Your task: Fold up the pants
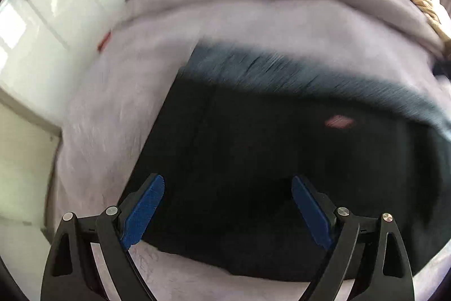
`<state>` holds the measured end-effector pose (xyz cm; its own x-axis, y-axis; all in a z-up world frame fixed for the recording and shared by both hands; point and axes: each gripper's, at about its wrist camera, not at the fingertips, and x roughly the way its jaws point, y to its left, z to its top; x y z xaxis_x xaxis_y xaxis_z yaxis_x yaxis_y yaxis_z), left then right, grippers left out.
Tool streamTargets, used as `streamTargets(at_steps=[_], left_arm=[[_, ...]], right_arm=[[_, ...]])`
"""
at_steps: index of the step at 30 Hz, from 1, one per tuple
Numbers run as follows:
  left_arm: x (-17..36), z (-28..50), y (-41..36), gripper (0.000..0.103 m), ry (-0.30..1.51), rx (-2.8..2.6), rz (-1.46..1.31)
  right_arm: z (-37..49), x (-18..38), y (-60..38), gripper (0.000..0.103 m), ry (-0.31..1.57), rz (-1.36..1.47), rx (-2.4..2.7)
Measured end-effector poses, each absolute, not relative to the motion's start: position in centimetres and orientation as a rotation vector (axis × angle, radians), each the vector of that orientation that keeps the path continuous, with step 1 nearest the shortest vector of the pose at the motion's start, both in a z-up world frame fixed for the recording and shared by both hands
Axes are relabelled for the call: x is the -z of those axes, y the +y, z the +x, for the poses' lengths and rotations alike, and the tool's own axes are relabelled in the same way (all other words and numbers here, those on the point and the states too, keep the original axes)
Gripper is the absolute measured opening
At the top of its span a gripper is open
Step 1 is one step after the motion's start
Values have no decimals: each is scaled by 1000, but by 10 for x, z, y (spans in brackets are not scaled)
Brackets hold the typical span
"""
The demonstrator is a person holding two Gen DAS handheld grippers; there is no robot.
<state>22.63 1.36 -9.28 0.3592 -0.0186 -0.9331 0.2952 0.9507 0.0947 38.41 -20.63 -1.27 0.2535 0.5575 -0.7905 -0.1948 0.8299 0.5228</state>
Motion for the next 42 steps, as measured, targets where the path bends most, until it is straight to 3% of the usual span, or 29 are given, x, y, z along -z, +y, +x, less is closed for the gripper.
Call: streamTargets(at_steps=[5, 14, 16, 22, 27, 29, 31, 33, 37, 42], left_arm=[[102, 219, 42, 93, 1148, 233, 169], [100, 206, 52, 93, 1098, 243, 136], [97, 202, 54, 93, 1102, 242, 131], [96, 206, 65, 93, 1114, 235, 100], [85, 207, 54, 93, 1117, 218, 165], [71, 209, 51, 93, 1102, 232, 152], [56, 214, 41, 93, 1075, 265, 150], [47, 219, 27, 93, 1051, 287, 152], [43, 225, -6, 93, 1081, 333, 167], [45, 215, -59, 93, 1087, 426, 267]], right_arm=[[467, 49, -95, 37, 1322, 122, -654], [525, 89, -41, 37, 1419, -19, -721], [526, 89, -37, 10, 1435, 1, -749], [515, 57, -32, 8, 1375, 2, -841], [527, 101, -33, 9, 1423, 17, -671], [522, 95, -43, 14, 1393, 93, -631], [513, 77, -61, 28, 1355, 149, -592], [495, 54, -92, 28, 1318, 163, -531], [433, 28, -161, 28, 1302, 222, -399], [315, 31, -265, 28, 1331, 556, -208]])
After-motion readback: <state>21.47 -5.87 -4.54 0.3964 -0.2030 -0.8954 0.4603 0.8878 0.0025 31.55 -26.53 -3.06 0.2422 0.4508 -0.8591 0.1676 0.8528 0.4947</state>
